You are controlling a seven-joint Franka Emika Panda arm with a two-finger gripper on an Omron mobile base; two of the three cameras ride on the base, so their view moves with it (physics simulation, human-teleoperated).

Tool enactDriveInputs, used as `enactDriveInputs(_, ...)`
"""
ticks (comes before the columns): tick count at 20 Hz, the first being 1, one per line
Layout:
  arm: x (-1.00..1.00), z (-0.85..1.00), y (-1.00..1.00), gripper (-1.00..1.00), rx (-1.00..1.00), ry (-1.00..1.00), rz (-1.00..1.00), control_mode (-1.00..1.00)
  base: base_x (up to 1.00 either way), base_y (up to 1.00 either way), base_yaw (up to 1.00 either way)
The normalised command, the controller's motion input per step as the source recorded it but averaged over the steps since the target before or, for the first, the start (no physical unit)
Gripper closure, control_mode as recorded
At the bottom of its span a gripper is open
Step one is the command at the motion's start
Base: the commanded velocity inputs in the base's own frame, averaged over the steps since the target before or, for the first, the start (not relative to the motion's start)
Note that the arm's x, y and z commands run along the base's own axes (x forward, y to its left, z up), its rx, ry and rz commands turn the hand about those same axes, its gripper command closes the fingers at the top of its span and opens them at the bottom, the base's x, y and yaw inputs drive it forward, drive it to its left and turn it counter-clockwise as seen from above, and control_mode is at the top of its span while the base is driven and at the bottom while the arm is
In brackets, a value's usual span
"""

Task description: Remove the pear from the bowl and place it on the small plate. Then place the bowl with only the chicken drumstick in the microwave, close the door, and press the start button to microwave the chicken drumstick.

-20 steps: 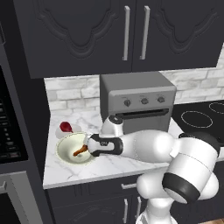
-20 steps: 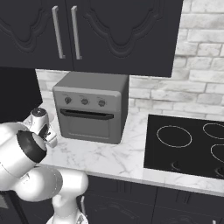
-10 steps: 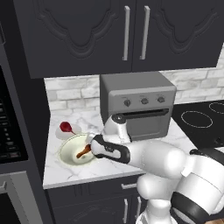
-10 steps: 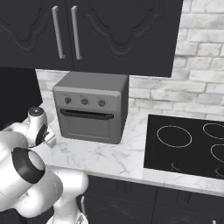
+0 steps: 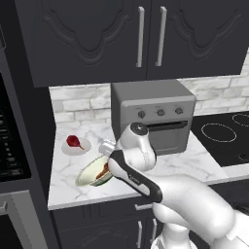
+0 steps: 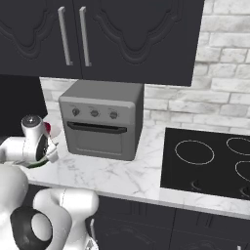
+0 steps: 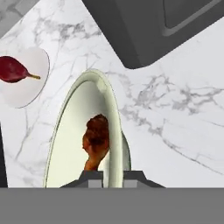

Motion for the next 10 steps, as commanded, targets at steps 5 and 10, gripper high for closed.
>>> enactDriveInputs(5, -0.28, 0.71, -0.11, 1.00, 0.00, -0.03, -0.01, -1.00, 0.00, 0.00, 0.00)
enactDriveInputs(10, -0.25, 0.68, -0.15, 1.00, 0.00, -0.06, 0.00, -1.00, 0.00, 0.00, 0.00)
